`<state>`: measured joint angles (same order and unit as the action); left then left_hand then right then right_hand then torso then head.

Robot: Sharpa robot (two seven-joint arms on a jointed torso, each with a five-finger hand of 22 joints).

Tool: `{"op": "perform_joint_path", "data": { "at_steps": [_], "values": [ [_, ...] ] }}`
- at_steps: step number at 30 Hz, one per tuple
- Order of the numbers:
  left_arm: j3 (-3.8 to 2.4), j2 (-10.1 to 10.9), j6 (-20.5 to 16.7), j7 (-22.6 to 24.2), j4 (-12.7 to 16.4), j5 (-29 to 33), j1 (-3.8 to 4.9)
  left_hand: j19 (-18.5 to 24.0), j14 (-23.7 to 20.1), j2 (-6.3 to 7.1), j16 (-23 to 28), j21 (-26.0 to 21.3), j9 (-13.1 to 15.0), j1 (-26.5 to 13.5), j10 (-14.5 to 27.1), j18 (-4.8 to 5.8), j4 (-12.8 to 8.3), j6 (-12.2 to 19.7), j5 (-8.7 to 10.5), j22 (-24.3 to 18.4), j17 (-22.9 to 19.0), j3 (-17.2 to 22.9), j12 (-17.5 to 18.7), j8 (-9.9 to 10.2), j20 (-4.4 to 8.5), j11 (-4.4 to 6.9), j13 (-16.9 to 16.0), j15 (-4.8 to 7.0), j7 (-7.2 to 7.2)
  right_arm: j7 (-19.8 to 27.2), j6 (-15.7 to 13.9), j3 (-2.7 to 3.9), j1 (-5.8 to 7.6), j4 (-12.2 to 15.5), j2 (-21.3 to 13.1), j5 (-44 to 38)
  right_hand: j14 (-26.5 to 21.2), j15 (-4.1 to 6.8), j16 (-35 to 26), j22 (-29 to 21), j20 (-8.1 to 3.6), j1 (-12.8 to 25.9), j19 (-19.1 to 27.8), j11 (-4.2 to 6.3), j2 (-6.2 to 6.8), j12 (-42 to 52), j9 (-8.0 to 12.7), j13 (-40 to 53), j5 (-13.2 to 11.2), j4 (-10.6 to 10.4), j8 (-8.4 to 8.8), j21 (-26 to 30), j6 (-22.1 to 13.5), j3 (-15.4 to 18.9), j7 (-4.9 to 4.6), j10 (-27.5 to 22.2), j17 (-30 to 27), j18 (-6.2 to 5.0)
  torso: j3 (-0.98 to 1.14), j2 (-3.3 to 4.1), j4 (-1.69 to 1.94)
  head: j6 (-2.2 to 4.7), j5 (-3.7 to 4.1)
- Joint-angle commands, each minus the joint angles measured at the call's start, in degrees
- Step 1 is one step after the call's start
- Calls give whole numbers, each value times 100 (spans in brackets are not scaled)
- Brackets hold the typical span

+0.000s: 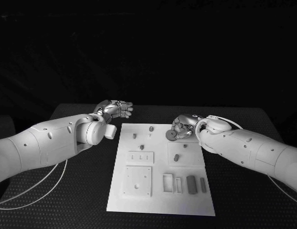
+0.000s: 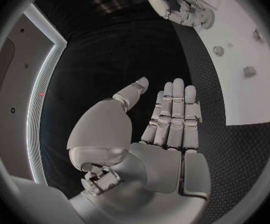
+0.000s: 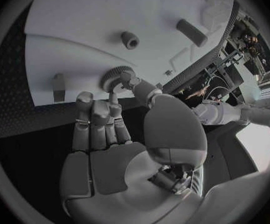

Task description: Assemble the parts on the task board

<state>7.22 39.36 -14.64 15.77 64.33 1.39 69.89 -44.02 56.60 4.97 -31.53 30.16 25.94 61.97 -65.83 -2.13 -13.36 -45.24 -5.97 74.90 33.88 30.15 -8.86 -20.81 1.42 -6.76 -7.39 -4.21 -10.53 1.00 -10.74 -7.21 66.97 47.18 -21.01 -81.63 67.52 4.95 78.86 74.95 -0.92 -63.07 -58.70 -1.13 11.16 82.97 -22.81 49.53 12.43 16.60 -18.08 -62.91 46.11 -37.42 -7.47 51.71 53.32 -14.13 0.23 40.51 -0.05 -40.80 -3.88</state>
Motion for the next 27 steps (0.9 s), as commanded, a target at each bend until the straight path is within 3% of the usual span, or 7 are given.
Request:
{"op": "perform_joint_path", "data": {
  "at_steps": [1,8,13,27],
  "values": [
    [-6,-6,66,36,12,-29,9,31,-23,-3,37,38,0,-48,29,-100,-30,32,37,111,8,-4,37,18,4,-18,-9,-7,7,56,51,-2,-6,-6,14,-121,-1,-22,-40,-11,30,-39,22,-32,7,-30,5,12,-123,-3,21,-37,44,-28,-32,19,15,-87,-7,7,-3,-1,5],
    [-6,-4,70,36,25,-29,9,31,-23,-3,38,38,0,-49,29,-100,-29,32,38,110,9,-4,37,18,4,-18,-9,-8,7,64,21,-3,-27,-33,51,-235,8,-27,-46,-16,31,-28,24,-37,4,-29,-1,18,-289,1,5,-49,77,-14,-37,25,32,-87,-4,13,14,-10,27],
    [-7,7,65,32,28,-44,10,31,-23,-4,38,39,0,-49,29,-100,-29,32,38,110,9,-4,37,17,3,-18,-9,-8,7,67,22,-3,-43,-35,56,-236,14,-34,-56,-22,33,24,30,-44,30,-30,0,23,-371,0,0,-61,92,39,-46,29,50,-87,-5,14,5,-32,20],
    [-7,11,66,32,41,-47,22,33,-23,-2,39,39,0,-49,29,-100,-29,32,39,110,10,-3,38,17,3,-17,-10,-8,8,63,37,-3,-62,-94,94,-229,18,-68,-85,-48,28,310,52,-81,14,-39,7,35,-169,1,10,-85,87,371,-86,19,101,-87,-10,14,14,-68,13]
  ]
}}
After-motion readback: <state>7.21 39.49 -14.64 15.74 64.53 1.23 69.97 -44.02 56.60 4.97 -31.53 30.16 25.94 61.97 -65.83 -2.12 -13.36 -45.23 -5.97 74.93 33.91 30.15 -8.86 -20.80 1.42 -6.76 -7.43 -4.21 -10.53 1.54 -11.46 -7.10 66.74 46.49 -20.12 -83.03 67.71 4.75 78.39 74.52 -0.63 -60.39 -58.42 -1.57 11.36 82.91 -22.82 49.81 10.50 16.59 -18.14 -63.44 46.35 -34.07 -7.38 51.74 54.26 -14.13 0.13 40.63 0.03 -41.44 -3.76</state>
